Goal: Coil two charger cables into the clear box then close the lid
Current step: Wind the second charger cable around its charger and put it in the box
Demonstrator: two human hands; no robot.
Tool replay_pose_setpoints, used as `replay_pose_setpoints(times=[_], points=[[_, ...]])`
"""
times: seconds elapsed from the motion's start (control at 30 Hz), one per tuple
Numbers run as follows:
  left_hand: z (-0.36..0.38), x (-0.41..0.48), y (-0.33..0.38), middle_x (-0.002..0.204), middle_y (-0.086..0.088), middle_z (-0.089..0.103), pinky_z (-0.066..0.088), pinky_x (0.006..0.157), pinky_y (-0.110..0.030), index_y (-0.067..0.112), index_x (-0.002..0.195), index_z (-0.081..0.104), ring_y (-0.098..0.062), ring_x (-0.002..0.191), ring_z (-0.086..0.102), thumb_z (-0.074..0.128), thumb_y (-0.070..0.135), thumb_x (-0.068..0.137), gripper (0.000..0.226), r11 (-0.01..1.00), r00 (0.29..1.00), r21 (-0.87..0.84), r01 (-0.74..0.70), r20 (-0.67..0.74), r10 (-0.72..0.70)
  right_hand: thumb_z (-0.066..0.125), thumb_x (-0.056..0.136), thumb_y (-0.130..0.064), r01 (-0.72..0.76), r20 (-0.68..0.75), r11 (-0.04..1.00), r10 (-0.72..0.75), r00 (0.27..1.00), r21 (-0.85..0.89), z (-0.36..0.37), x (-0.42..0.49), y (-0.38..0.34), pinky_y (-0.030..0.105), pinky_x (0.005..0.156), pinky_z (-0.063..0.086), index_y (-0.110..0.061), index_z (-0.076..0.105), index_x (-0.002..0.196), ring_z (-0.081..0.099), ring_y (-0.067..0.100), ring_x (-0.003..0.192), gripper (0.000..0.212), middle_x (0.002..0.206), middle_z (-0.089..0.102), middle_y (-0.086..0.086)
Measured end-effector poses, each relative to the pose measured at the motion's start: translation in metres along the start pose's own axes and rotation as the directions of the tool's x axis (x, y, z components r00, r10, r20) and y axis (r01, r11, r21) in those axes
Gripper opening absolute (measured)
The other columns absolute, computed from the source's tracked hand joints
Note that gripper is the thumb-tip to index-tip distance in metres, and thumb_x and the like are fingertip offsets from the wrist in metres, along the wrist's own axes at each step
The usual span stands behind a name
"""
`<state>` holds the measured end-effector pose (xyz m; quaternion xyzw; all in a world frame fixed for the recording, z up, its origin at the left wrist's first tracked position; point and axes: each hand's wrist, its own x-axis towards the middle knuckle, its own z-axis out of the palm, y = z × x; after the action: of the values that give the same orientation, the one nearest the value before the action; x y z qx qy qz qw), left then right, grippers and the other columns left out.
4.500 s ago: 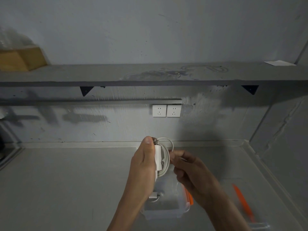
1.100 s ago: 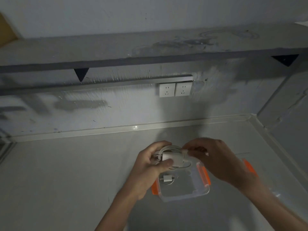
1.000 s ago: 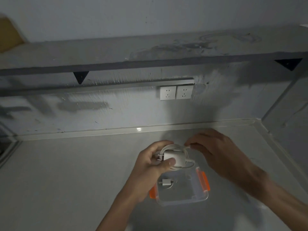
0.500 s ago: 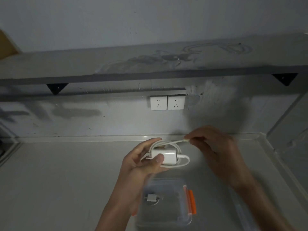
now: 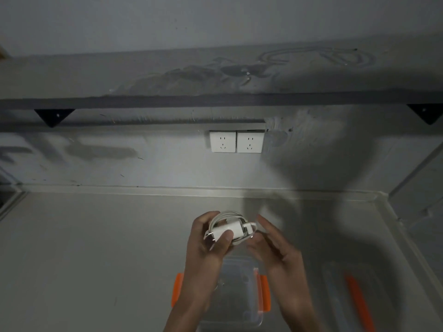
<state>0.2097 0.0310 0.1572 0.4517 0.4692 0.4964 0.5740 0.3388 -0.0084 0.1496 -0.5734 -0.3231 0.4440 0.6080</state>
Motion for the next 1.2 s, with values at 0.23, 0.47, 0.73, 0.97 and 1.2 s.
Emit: replay_pose_setpoints(times=[0.23, 0.47, 0.73, 0.97, 1.2], points=[[-0.020, 0.006, -0.068, 0.117, -0.007, 0.067, 0.053, 0.092, -0.034, 0.019, 0.117, 0.062, -0.022, 0.107, 0.065, 0.071, 0.001, 0.077, 0.045, 0.955, 0.995, 0.280, 0.096, 0.006, -0.102, 0.061, 0.091, -0.007, -0.423, 0.074, 0.901, 0.417, 0.906, 0.101, -0.007, 0.004, 0.063, 0.034, 0.080, 0.060, -0.007, 0.071, 0.105, 0.072, 0.033, 0.093, 0.017, 0.099, 0.074, 0.021], [-0.045, 0.004, -0.164, 0.114, -0.031, 0.063, 0.054, 0.084, -0.047, 0.002, 0.118, 0.058, -0.040, 0.097, 0.067, 0.086, 0.010, 0.065, 0.060, 0.873, 0.854, -0.080, 0.481, -0.183, -0.488, 0.051, 0.093, -0.002, -0.669, 0.154, 0.623, 0.675, 0.722, 0.406, 0.002, -0.008, 0.142, 0.016, 0.073, 0.057, -0.002, 0.069, 0.104, 0.070, 0.005, 0.082, 0.021, 0.096, 0.075, 0.004], [-0.032, 0.013, -0.187, 0.084, -0.018, 0.069, 0.055, 0.078, -0.044, 0.006, 0.090, 0.063, -0.032, 0.077, 0.067, 0.063, -0.013, 0.075, 0.025, 0.784, 0.745, -0.162, 0.598, -0.246, -0.620, 0.058, 0.089, -0.006, -0.709, -0.087, 0.584, 0.792, 0.604, 0.395, 0.045, 0.005, 0.208, 0.031, 0.062, 0.055, 0.003, 0.063, 0.107, 0.066, 0.029, 0.097, 0.021, 0.108, 0.067, 0.024], [-0.035, 0.024, -0.228, 0.087, -0.020, 0.061, 0.049, 0.082, -0.044, 0.001, 0.091, 0.063, -0.033, 0.086, 0.060, 0.058, 0.005, 0.076, 0.016, 0.575, 0.554, -0.309, 0.758, -0.161, -0.817, 0.056, 0.084, -0.006, -0.713, -0.235, 0.527, 0.849, 0.474, 0.463, 0.051, 0.021, 0.233, 0.031, 0.055, 0.054, 0.003, 0.064, 0.084, 0.068, 0.034, 0.088, 0.012, 0.083, 0.069, 0.022], [-0.037, 0.031, -0.238, 0.095, -0.009, 0.063, 0.052, 0.071, -0.032, 0.015, 0.106, 0.058, -0.023, 0.080, 0.061, 0.067, 0.009, 0.084, 0.024, 0.562, 0.550, -0.081, 0.823, -0.134, -0.825, 0.070, 0.083, -0.026, -0.764, -0.316, 0.464, 0.882, 0.350, 0.449, 0.042, 0.033, 0.267, 0.034, 0.067, 0.055, -0.002, 0.063, 0.103, 0.066, 0.027, 0.082, 0.033, 0.093, 0.069, 0.017]])
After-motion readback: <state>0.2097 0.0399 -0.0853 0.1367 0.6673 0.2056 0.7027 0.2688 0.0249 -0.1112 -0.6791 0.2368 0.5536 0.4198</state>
